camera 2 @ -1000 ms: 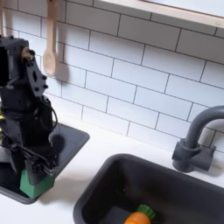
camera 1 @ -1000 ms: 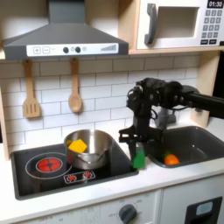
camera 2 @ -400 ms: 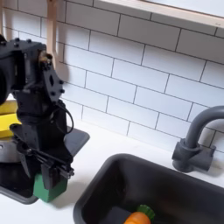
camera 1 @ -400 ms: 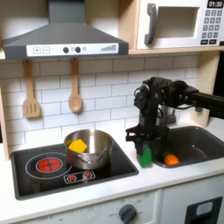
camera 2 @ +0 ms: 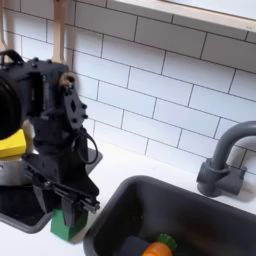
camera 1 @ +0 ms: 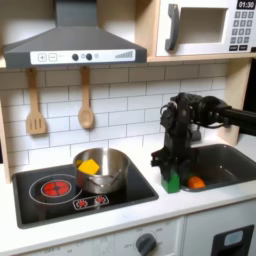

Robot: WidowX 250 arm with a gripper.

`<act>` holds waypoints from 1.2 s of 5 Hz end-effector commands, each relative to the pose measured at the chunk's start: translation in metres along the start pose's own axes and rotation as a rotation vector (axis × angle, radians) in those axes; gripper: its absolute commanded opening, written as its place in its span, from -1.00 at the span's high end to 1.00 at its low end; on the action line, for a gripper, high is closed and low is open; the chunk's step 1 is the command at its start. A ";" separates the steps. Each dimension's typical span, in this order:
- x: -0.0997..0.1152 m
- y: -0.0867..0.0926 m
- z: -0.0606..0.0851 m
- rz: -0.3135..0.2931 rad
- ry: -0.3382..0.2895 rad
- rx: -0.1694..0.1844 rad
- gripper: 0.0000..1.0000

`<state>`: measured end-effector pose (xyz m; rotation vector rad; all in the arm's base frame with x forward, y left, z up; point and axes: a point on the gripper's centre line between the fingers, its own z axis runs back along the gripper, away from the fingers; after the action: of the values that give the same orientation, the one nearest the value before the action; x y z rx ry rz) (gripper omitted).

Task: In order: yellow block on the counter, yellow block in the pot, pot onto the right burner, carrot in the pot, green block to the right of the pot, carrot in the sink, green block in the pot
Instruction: 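Put the green block in the pot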

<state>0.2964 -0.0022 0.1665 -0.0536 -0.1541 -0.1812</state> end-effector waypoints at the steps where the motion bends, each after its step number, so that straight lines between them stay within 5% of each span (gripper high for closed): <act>1: 0.002 -0.004 -0.003 0.060 -0.011 0.018 1.00; 5: 0.002 0.007 -0.003 0.066 -0.014 0.064 1.00; 6: 0.001 0.003 -0.003 0.035 -0.007 0.055 -1.00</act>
<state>0.2984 0.0009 0.1627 0.0045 -0.1645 -0.1445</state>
